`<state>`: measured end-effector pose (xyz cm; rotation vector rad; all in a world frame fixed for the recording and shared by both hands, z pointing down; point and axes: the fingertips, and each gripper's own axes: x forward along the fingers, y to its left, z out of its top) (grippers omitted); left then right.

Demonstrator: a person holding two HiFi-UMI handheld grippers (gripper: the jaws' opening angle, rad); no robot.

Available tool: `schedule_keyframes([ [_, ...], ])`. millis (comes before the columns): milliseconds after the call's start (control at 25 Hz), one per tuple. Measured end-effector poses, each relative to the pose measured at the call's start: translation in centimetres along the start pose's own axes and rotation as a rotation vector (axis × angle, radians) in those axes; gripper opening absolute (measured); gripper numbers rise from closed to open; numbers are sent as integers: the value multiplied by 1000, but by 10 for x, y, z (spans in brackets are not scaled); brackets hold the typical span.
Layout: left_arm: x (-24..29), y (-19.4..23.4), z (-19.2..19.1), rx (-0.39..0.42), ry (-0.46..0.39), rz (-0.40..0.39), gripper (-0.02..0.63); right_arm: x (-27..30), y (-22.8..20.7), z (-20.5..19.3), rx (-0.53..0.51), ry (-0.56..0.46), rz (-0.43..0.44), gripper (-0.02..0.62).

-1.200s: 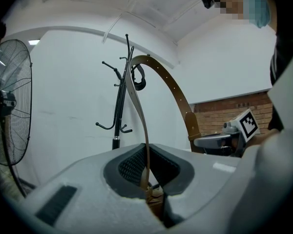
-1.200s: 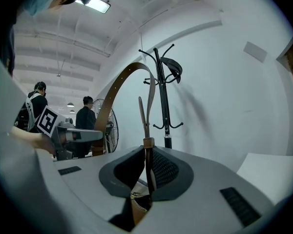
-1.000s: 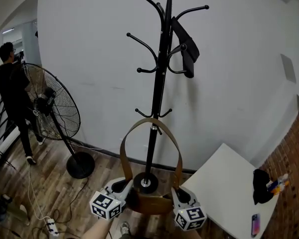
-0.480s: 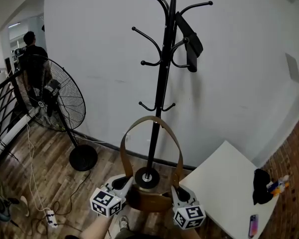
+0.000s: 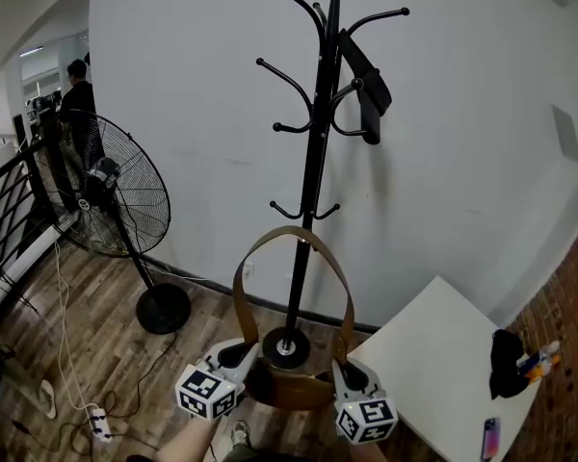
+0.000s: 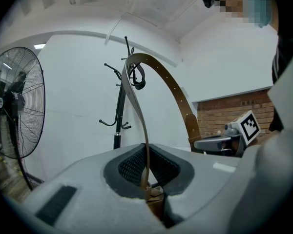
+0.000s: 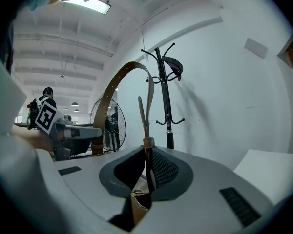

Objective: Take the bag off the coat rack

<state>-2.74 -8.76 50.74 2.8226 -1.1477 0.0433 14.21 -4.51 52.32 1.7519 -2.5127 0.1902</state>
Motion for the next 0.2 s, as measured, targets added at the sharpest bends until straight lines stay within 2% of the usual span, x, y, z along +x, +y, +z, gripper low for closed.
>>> schedule_keyframes([
  [200, 1, 2, 2, 1, -5, 1, 18, 2, 0, 0, -1, 0, -1, 35],
])
